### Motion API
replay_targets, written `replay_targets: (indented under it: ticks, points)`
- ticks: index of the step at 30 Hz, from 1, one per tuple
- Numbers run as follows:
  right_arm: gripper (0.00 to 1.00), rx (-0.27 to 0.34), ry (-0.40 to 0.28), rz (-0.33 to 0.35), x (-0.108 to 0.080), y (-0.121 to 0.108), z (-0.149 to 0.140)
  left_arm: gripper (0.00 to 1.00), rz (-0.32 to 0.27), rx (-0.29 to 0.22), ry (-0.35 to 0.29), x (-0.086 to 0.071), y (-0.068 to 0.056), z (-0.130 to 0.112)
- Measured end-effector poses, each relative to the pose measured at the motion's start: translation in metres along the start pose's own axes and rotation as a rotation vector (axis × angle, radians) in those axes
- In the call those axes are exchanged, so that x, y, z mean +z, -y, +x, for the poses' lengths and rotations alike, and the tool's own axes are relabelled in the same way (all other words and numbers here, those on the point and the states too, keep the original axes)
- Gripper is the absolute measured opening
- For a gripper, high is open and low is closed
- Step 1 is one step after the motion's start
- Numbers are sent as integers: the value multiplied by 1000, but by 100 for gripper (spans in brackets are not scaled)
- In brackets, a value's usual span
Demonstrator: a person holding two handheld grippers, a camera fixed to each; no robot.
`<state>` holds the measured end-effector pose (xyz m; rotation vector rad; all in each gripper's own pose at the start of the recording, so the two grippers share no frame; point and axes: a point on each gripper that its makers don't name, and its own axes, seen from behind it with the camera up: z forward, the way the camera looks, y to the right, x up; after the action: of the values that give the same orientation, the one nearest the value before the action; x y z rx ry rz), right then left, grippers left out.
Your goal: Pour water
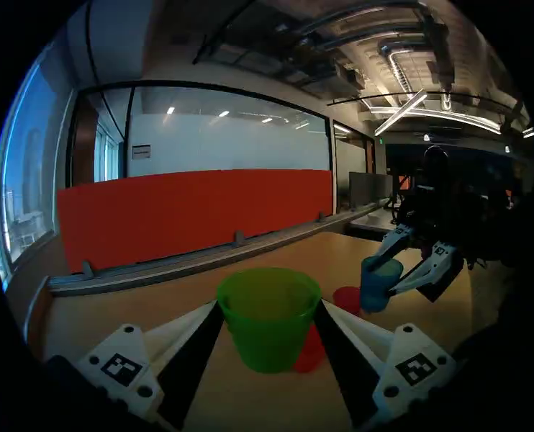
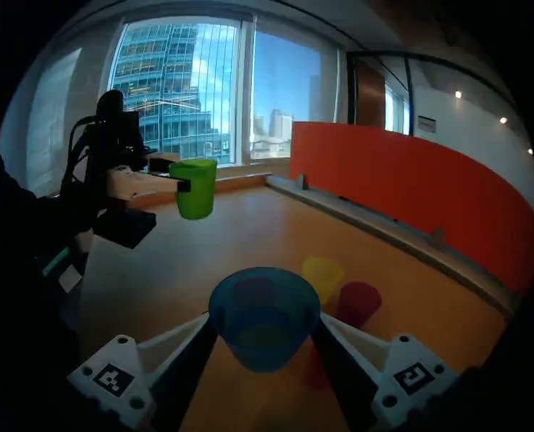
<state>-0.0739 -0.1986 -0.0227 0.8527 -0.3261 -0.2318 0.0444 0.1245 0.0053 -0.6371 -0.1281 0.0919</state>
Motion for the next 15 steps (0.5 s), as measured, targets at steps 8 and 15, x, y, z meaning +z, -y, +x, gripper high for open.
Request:
replay_targets:
  ticks: [8, 15]
  points:
    - [89, -2, -47, -4, -8, -2, 24, 86, -17, -13, 9, 5, -9, -8]
    - [89, 8, -110, -3, -14, -1, 46, 86, -35, -11, 10, 6, -17, -10]
